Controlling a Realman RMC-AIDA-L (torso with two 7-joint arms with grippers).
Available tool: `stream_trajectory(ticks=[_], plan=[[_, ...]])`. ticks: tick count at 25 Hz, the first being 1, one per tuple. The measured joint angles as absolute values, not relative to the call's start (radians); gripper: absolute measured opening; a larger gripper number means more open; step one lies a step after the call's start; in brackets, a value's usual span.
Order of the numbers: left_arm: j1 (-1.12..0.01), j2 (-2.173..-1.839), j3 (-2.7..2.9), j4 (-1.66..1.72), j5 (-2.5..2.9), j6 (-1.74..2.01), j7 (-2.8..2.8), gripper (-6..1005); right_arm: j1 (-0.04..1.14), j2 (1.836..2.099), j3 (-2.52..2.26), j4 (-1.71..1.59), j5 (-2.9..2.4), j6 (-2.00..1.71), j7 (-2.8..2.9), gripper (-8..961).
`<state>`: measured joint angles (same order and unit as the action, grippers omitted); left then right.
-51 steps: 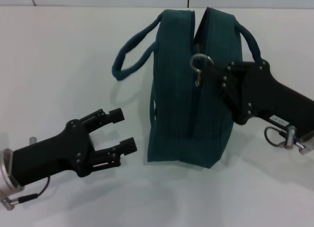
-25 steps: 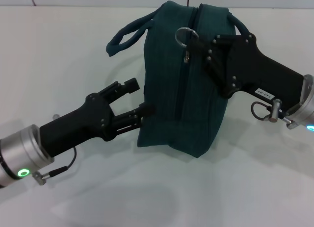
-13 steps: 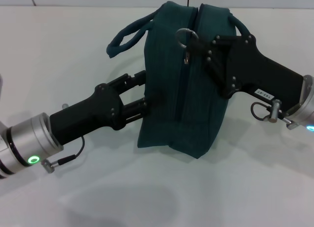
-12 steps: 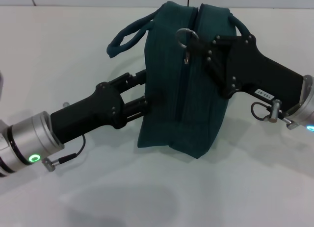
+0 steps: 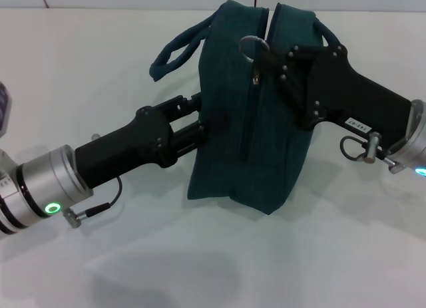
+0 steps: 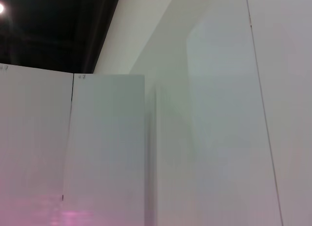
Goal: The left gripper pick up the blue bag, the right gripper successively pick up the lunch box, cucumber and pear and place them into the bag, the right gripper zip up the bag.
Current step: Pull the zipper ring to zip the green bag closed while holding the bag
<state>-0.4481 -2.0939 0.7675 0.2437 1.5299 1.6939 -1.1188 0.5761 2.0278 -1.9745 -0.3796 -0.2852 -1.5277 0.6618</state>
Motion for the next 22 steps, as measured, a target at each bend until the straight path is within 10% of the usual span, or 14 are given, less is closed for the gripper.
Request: stream_trajectory(ticks=[22], plan=[[-0.465, -2.087, 0.854, 0.256, 1.537, 1.700, -1.115, 206, 0.576, 2.028, -1.973, -0.387, -0.271, -1.536, 0.657, 57]])
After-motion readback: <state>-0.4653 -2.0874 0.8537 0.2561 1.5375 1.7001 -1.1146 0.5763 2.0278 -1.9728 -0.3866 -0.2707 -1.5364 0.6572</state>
